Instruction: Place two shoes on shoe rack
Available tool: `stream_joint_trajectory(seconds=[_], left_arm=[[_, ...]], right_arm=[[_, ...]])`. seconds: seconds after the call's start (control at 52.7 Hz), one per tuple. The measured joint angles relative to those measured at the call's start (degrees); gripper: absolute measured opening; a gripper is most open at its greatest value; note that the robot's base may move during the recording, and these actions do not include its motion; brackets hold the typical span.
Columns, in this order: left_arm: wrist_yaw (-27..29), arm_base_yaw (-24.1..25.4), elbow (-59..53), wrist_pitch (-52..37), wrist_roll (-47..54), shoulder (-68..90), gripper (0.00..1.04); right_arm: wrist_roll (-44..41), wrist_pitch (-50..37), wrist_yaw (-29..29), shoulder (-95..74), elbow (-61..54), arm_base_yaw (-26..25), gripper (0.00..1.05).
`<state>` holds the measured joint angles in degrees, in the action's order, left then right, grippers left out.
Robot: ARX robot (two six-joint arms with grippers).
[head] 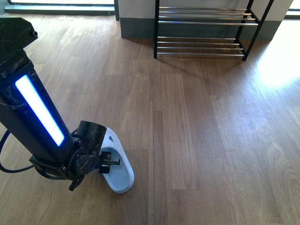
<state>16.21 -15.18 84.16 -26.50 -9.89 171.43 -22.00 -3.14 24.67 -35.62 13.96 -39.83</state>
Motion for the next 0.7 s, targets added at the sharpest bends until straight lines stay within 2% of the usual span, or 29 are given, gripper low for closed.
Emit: stream_joint_trajectory(seconds=[0.133, 0.228, 0.342, 0.703], left_arm=[[1.22, 0.42, 0.46, -0.11, 0.31, 0.33, 0.32], [1.64, 1.03, 0.48, -0.09, 0.31, 0.46, 0.22], [2.45, 1.38, 0.83, 0.11, 0.37, 0.44, 0.03], [1.53, 2.32, -5.27, 0.83, 1.31, -7.43, 0.02]], right_arm=[[-0.02, 0.00, -0.04, 0.00, 0.00, 0.00, 0.02], [0.00, 0.00, -0.02, 0.00, 0.00, 0.00, 0.02], [0.00, 0.00, -0.02, 0.00, 0.00, 0.00, 0.02], [0.00, 0.00, -0.02, 0.00, 0.00, 0.00, 0.02]])
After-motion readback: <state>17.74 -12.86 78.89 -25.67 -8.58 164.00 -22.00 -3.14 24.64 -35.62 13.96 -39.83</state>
